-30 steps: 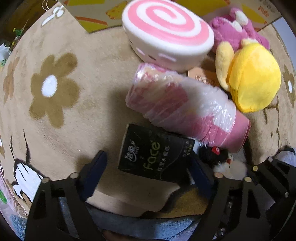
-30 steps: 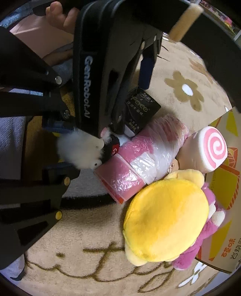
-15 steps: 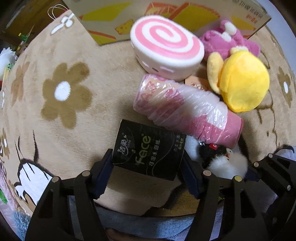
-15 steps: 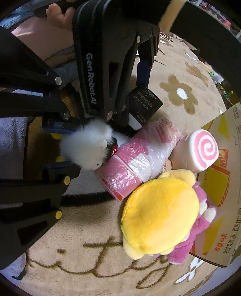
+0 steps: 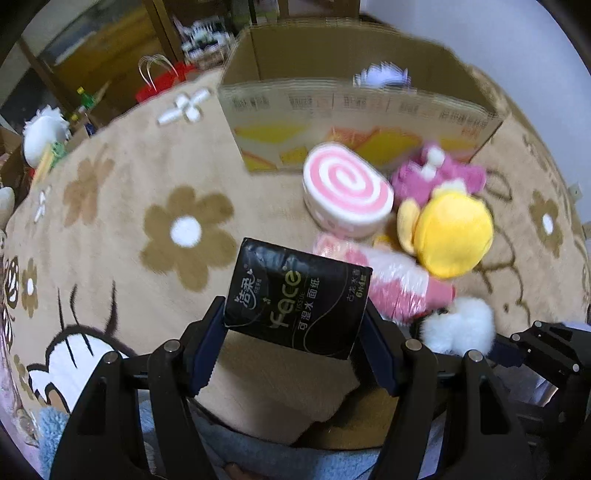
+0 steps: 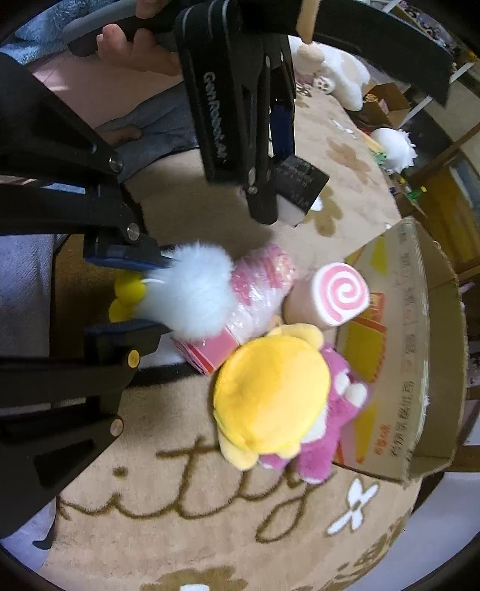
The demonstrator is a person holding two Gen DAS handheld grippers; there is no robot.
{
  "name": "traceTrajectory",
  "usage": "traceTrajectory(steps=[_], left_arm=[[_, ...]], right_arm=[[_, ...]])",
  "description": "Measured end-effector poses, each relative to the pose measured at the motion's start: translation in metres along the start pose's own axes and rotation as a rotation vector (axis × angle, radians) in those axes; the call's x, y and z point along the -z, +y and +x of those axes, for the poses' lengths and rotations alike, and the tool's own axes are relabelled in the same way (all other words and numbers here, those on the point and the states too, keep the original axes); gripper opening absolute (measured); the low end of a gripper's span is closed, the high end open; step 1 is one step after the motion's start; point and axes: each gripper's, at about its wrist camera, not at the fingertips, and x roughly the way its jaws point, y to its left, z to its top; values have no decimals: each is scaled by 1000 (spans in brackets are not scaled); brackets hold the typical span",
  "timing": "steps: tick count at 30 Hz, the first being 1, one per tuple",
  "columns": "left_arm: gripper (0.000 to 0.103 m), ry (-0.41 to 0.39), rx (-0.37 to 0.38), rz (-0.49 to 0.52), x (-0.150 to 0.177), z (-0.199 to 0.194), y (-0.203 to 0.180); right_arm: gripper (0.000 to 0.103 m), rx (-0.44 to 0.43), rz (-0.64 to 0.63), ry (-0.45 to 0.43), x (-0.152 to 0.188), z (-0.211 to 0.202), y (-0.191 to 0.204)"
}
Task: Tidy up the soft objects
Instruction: 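Carry the black tissue pack with the left tool while the right tool carries the fluffy plush toward the box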
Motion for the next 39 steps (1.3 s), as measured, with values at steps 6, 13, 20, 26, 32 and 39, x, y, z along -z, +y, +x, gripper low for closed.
traceTrajectory(steps=[6, 13, 20, 26, 32, 39], left_arm=[[68, -145, -21, -12, 0, -37, 6], [68, -280, -48, -37, -2, -61, 12], [68, -356, -75, -39, -6, -71, 12], [68, -405, -81, -57, -14, -77, 15], [68, -469, -98, -72, -28, -89, 18], [68, -557, -140, -58, -50, -98, 14]], right_arm=[[23, 8, 10, -88, -2, -19, -4], [22, -2, 29, -173, -9, -40, -4], [22, 7, 45, -285, -16, -66, -13], [22, 13, 41, -366, -31, -83, -19], [22, 55, 12, -459, -48, -101, -15], [22, 161, -22, -522, -74, -113, -11]])
